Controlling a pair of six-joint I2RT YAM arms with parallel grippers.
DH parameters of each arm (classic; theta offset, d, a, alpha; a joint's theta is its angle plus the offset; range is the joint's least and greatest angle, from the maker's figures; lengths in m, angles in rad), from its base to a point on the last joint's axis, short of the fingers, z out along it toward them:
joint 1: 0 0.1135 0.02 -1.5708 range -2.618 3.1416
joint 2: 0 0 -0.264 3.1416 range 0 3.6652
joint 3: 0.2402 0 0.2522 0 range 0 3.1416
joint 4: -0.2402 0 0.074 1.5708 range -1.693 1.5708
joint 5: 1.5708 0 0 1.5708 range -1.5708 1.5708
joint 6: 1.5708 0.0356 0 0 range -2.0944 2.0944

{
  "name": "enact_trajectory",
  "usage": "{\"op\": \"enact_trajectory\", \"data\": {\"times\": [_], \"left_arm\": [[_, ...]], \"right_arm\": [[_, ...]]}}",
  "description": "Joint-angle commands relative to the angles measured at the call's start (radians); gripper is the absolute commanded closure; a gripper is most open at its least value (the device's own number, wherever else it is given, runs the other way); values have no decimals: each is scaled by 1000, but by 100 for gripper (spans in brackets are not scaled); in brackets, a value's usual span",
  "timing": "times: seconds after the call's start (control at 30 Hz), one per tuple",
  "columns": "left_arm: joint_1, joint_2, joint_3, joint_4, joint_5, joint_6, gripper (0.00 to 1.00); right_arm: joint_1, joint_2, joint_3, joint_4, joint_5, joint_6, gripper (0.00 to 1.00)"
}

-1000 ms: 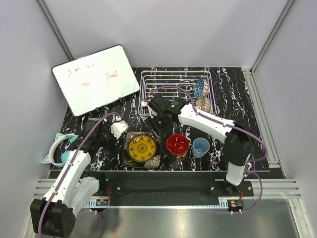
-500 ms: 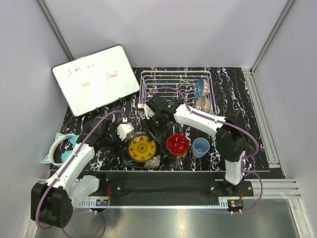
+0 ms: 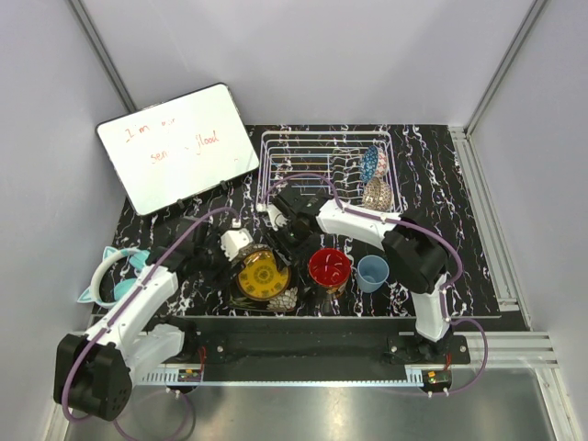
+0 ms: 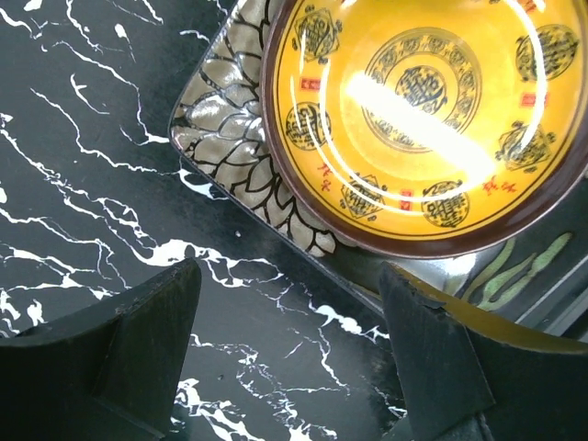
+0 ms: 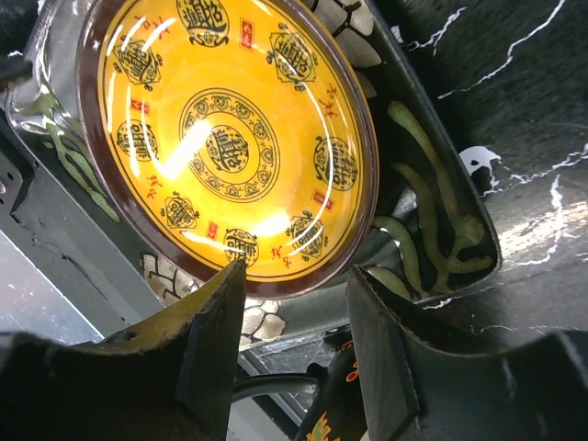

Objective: Load the mixed dishes into the dish rack

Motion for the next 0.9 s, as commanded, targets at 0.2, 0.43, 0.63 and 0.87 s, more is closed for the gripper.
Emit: {"op": "enact_trajectory", "data": {"times": [0.2,0.43,0.63,0.87], "left_arm": [[-19,-40,-56,40,-115,166,17],[-45,1,-48,51,-98,137,17],[-61,9,-56,51,-89,134,17],[-68,-8,-93,48,-109,163,17]], "right_arm": [[-19,5,-47,94,-51,6,45],[-30,15,-74,129,-66,18,46],[-35,15,-87,148,-70,24,47],[-38,27,-91,165,-90,35,48]]}}
